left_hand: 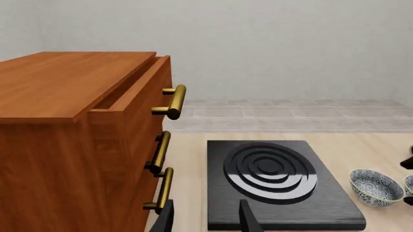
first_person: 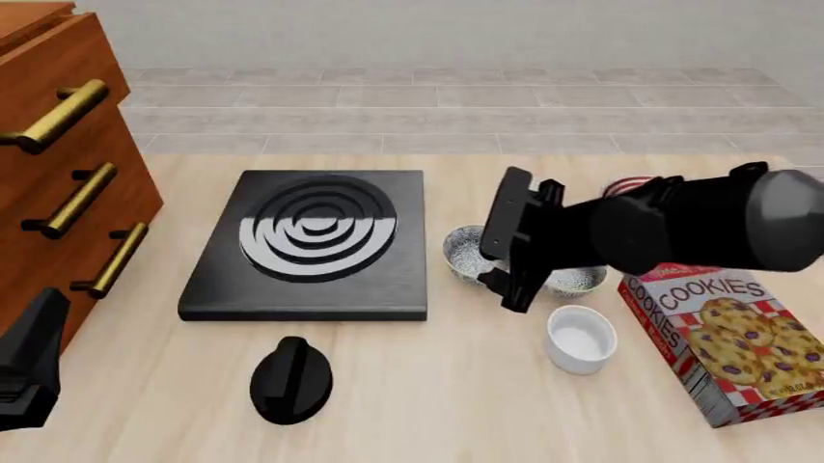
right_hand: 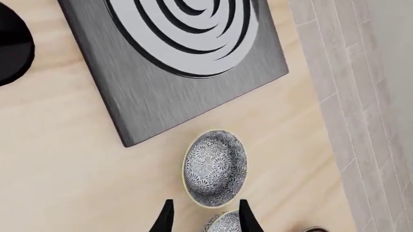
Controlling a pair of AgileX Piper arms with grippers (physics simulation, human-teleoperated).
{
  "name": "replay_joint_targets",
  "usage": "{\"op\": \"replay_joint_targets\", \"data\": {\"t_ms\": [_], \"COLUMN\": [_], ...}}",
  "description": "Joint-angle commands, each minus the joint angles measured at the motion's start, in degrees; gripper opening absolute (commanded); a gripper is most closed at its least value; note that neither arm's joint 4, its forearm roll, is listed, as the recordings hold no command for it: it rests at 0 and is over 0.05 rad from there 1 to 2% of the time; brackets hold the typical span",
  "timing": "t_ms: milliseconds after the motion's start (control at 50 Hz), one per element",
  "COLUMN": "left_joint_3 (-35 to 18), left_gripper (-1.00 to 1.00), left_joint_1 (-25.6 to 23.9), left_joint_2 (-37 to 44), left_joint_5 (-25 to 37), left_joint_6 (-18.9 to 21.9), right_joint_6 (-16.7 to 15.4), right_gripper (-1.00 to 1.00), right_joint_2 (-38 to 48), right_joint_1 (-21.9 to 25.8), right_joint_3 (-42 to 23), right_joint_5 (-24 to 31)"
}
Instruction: Pick the akita bowl from table center and place it on the plate.
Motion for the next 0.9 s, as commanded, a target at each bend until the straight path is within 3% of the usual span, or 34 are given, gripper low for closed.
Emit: {"op": "replay_joint_targets", "data": {"t_ms": [20,360,900], "left_joint_3": [0.0,0.0,0.0], "left_gripper": [1.0,1.0,1.0], "left_joint_1": [0.0,0.0,0.0], "left_joint_2": [0.0,0.0,0.0], "left_joint_5": [0.0,0.0,0.0], "left_joint_6": [0.0,0.0,0.0], "right_joint_6": [-2.3,-6.8,-9.2], "right_gripper": [1.0,1.0,1.0], "right_joint_2": [1.9,4.7,10.8], "right_joint_1": [-0.9,-0.3,-0.5], "right_joint_3": [-1.8,-2.4,-5.5], "right_joint_5": [1.4,1.8,0.9]}}
